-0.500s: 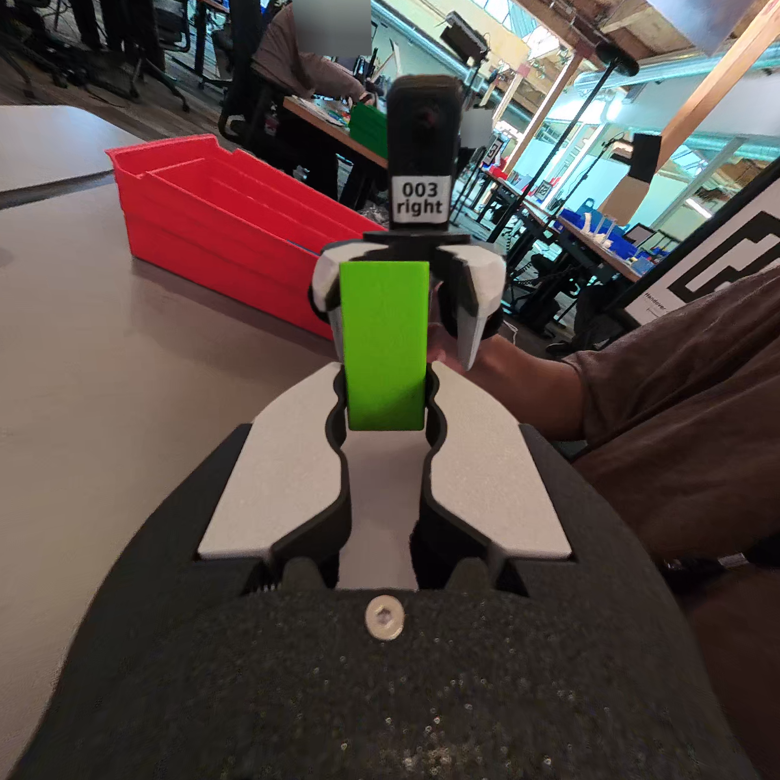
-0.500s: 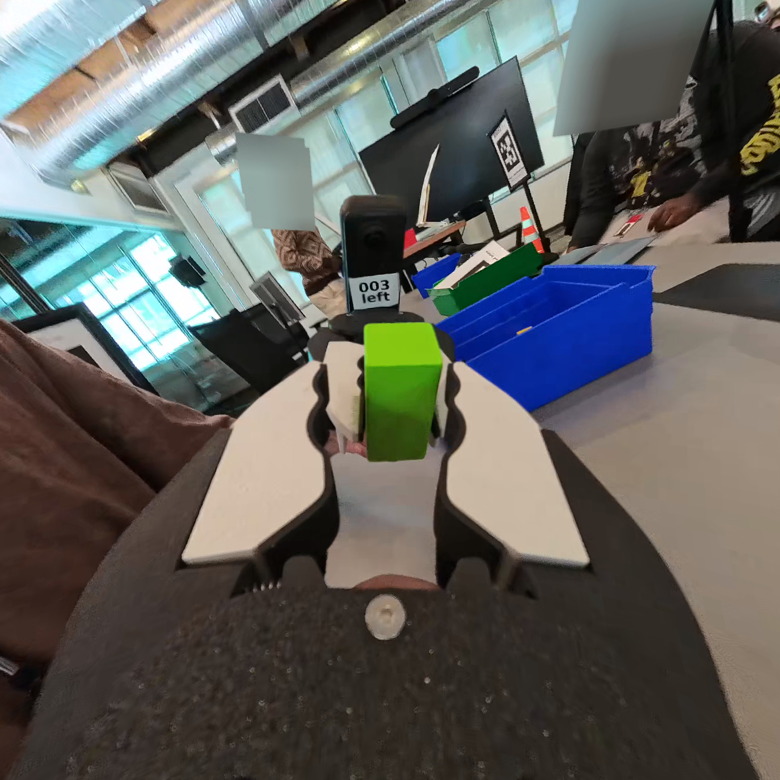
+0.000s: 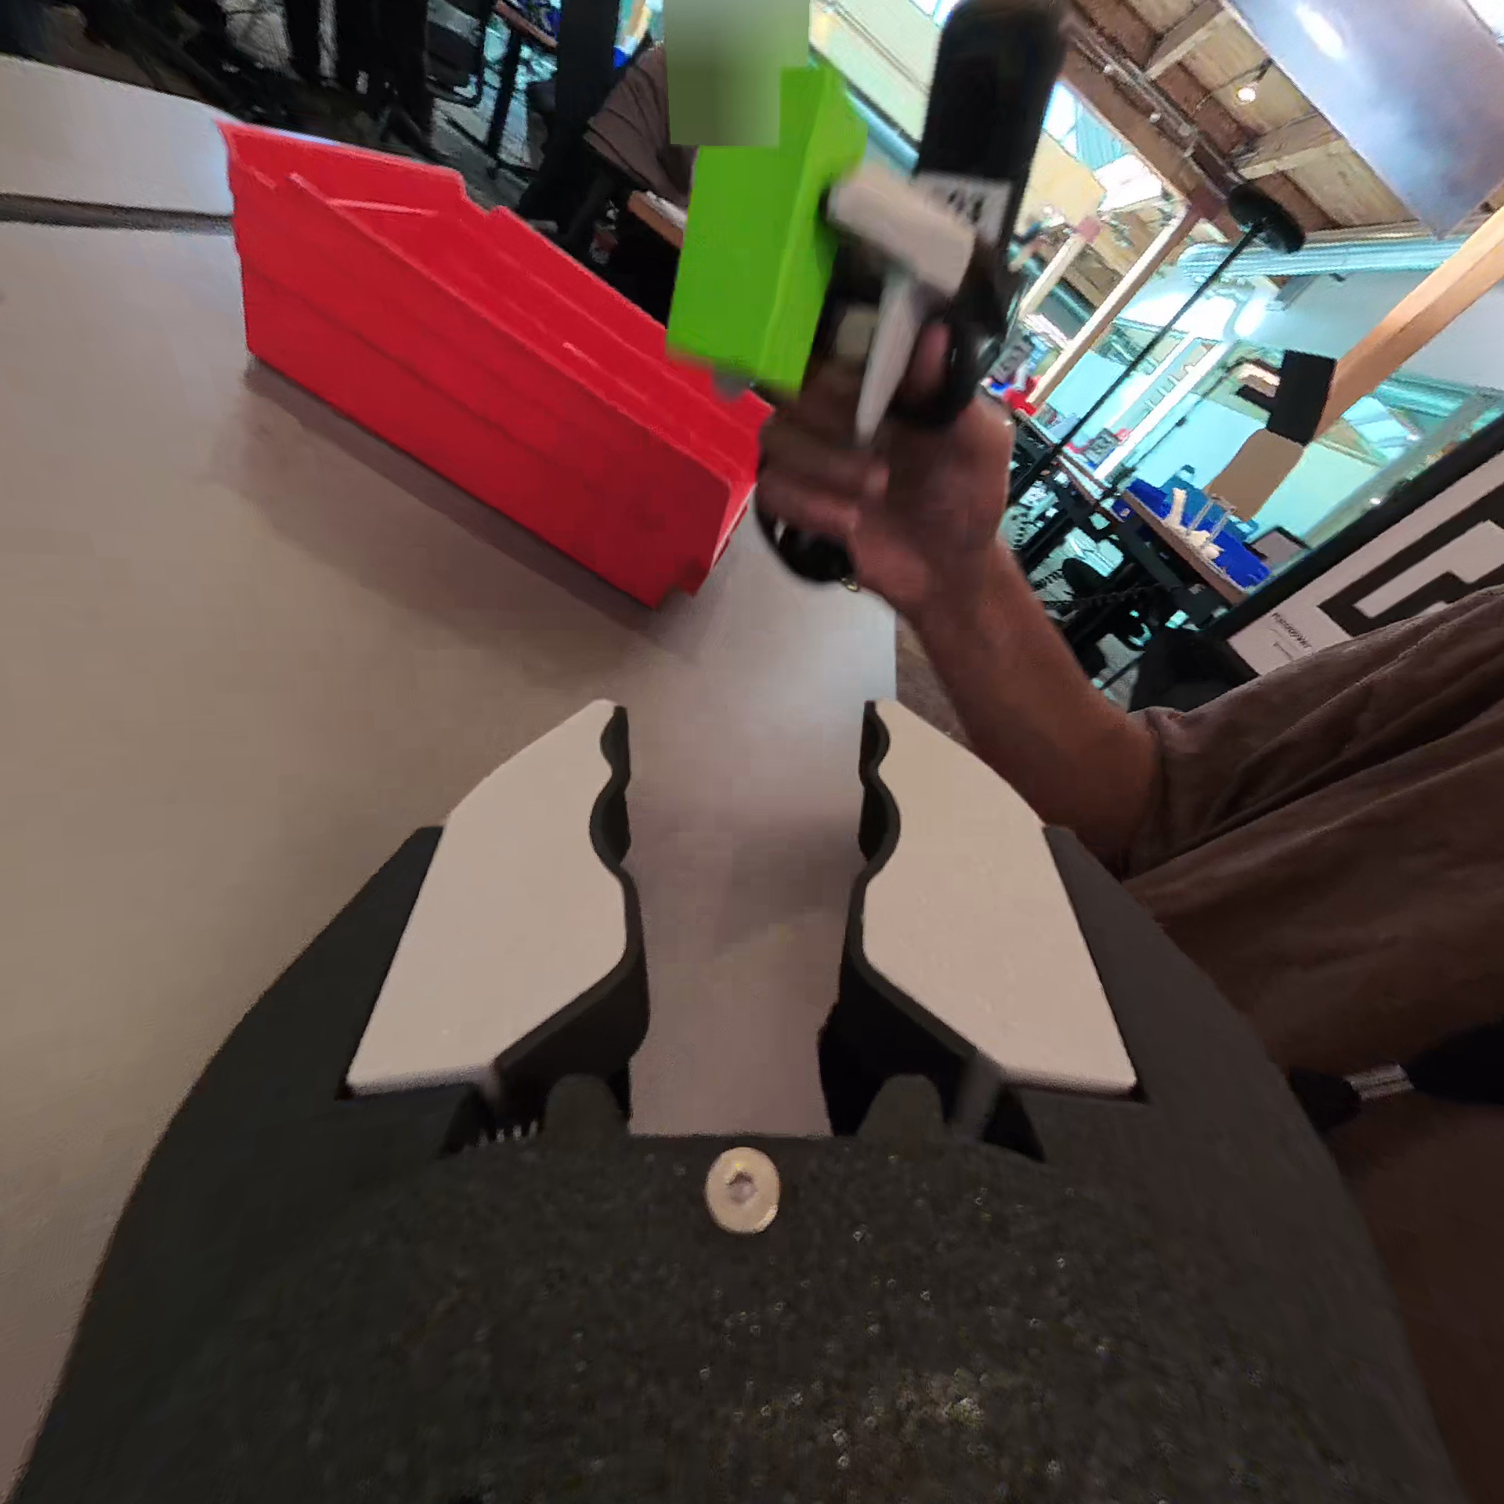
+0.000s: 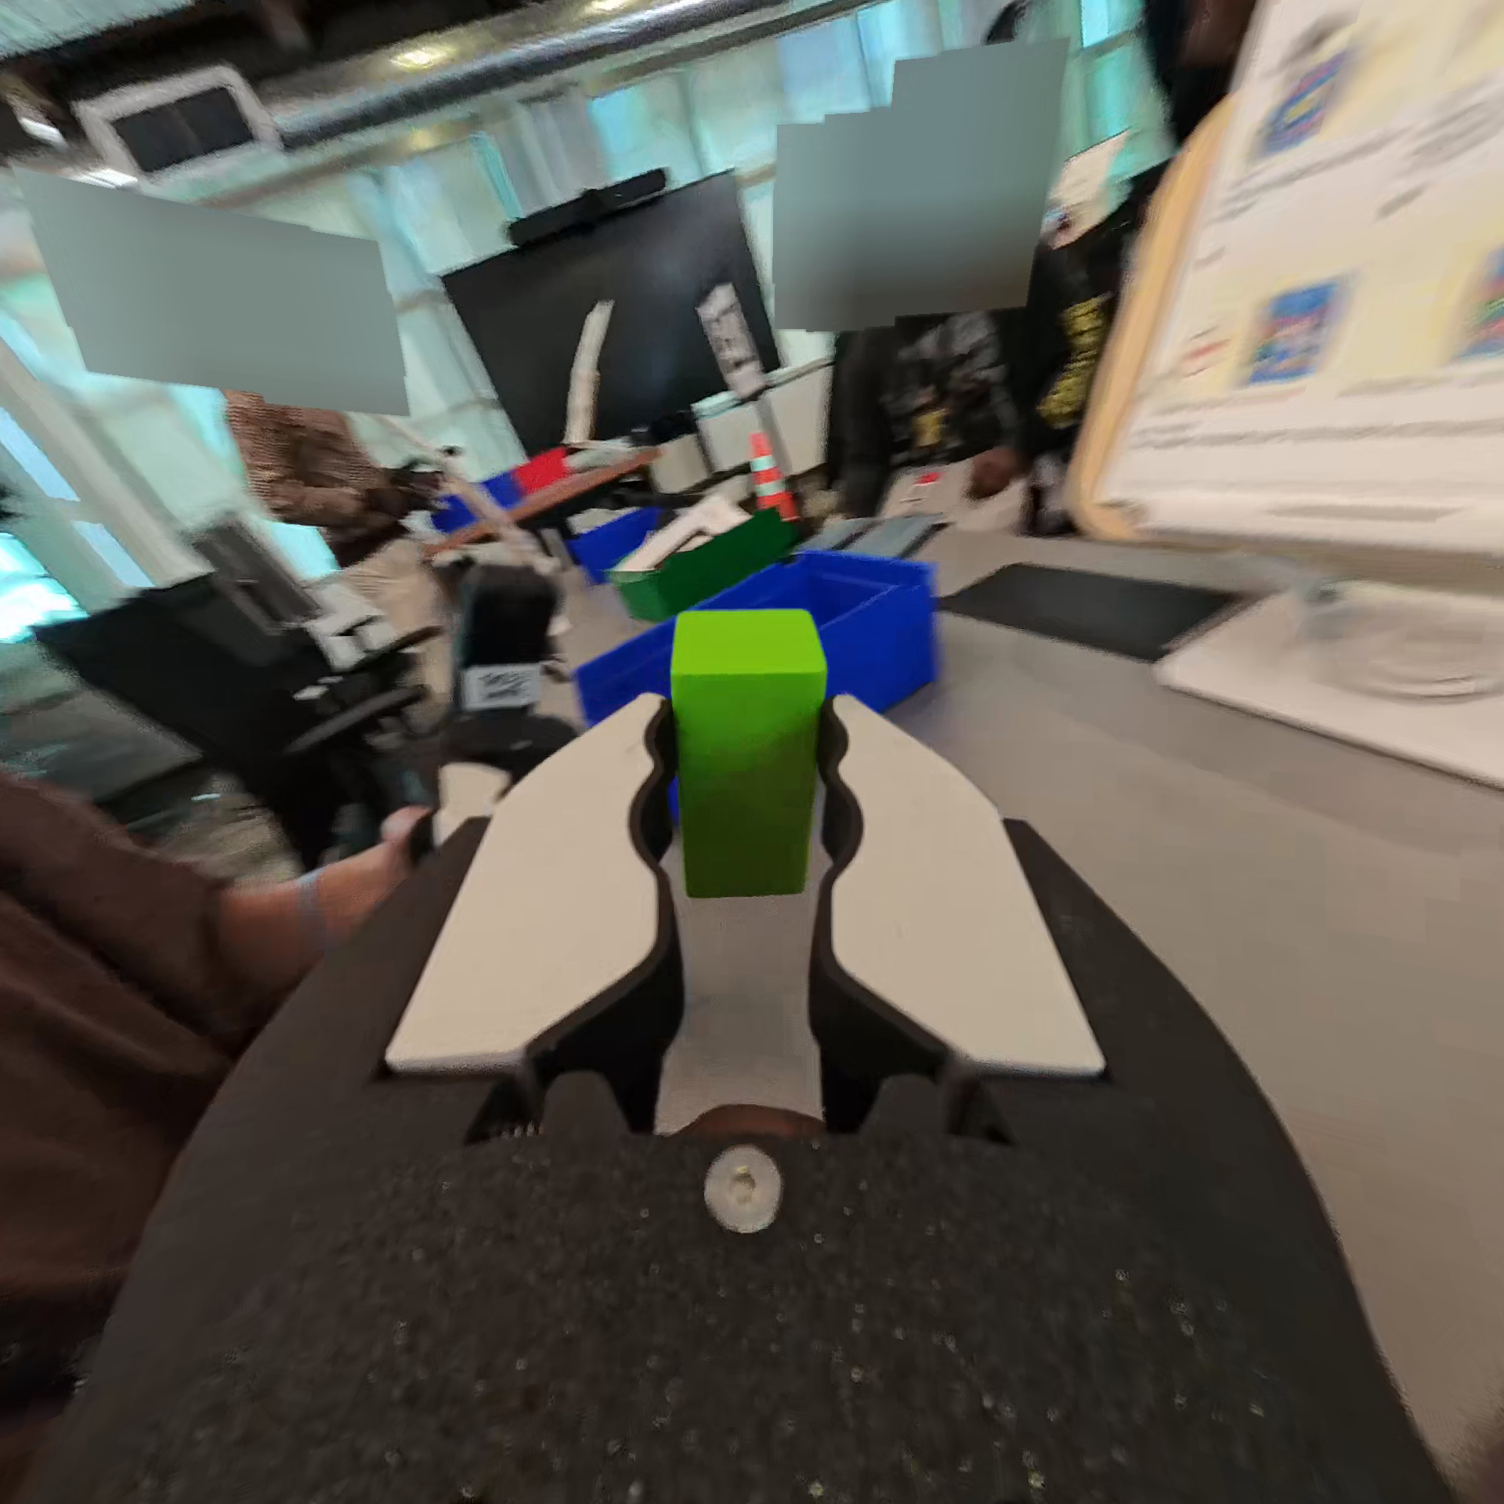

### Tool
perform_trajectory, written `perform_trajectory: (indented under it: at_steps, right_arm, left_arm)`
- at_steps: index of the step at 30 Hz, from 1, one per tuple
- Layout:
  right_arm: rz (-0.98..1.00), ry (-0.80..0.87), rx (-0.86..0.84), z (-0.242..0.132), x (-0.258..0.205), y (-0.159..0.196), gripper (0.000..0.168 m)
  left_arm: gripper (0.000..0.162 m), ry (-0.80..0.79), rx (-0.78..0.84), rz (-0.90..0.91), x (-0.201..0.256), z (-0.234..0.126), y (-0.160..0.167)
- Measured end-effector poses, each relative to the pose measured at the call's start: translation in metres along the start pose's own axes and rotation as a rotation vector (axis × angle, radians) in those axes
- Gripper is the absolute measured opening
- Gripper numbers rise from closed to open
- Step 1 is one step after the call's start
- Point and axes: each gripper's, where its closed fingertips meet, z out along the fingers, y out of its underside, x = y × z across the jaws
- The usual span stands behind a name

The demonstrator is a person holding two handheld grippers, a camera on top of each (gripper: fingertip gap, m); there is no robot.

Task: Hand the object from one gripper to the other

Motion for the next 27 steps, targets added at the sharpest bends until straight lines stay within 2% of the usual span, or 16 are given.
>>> perform_trajectory:
  at_steps: [2,5,8,11,14,19,22,27]
  right_arm:
    - [-0.061,0.176,-0.014,-0.039,0.03,-0.027,0.033]
    - [-0.103,0.536,-0.094,-0.106,0.094,-0.056,0.033]
    - [0.022,0.84,-0.269,-0.158,0.158,-0.049,0.033]
    - [0.136,0.996,-0.483,-0.181,0.207,-0.017,0.033]
    - [0.27,1.051,-0.705,-0.189,0.241,0.027,0.034]
    - [0.436,1.094,-0.904,-0.186,0.274,0.075,0.034]
    - [0.533,1.115,-0.938,-0.18,0.281,0.092,0.034]
    - [0.57,1.176,-0.976,-0.18,0.289,0.104,0.034]
  left_arm:
    - [0.051,-0.031,0.021,-0.032,0.006,-0.009,0.018]
    - [0.051,-0.037,0.04,-0.098,0.014,-0.017,0.042]
    - [0.051,-0.068,0.047,-0.129,0.013,-0.018,0.057]
    - [0.049,-0.05,0.01,-0.108,0.017,-0.015,0.058]
    - [0.048,-0.07,-0.002,-0.094,0.012,-0.016,0.061]
    - [0.048,-0.077,-0.018,-0.111,0.009,-0.019,0.066]
    - [0.048,-0.1,-0.033,-0.103,0.004,-0.023,0.068]
    - [0.048,-0.102,-0.034,-0.125,0.0,-0.026,0.069]
